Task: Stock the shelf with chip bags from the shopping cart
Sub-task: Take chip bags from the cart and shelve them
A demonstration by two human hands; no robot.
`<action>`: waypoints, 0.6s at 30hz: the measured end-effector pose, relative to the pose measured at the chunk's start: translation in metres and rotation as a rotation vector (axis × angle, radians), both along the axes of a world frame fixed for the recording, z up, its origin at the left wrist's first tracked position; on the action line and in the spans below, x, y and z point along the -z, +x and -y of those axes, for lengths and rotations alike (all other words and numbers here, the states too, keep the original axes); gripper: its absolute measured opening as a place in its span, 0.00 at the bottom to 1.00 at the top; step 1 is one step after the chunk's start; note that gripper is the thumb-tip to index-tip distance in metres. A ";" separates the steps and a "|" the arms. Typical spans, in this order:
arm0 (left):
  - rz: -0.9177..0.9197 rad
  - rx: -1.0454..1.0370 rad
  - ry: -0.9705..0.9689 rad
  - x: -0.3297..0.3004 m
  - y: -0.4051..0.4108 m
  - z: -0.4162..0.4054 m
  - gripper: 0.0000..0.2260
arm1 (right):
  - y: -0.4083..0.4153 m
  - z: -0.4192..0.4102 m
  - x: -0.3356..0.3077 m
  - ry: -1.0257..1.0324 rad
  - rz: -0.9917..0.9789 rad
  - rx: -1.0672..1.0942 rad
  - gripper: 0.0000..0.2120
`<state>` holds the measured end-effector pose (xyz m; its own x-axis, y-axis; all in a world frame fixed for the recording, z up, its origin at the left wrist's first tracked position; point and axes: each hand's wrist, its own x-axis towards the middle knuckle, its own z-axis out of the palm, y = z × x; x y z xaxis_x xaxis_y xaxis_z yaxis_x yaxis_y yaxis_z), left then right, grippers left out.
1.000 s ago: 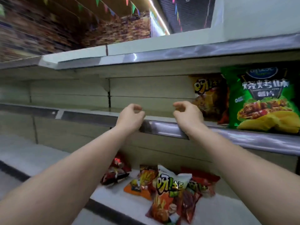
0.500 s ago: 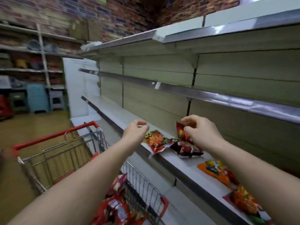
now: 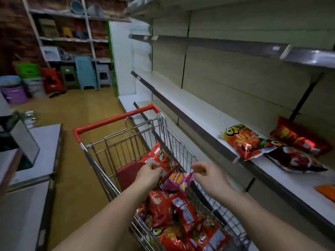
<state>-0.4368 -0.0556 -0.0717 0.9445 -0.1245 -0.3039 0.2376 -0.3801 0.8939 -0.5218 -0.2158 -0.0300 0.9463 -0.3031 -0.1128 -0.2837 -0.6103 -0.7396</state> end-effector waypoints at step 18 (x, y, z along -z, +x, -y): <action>-0.380 -0.190 -0.054 0.115 0.032 0.059 0.09 | 0.086 0.066 0.176 0.384 -0.455 0.134 0.15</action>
<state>-0.4044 -0.1142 -0.1869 0.7744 0.0158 -0.6325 0.6152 -0.2525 0.7468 -0.4358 -0.2822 -0.2064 0.7337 -0.2741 -0.6218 -0.6790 -0.2609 -0.6862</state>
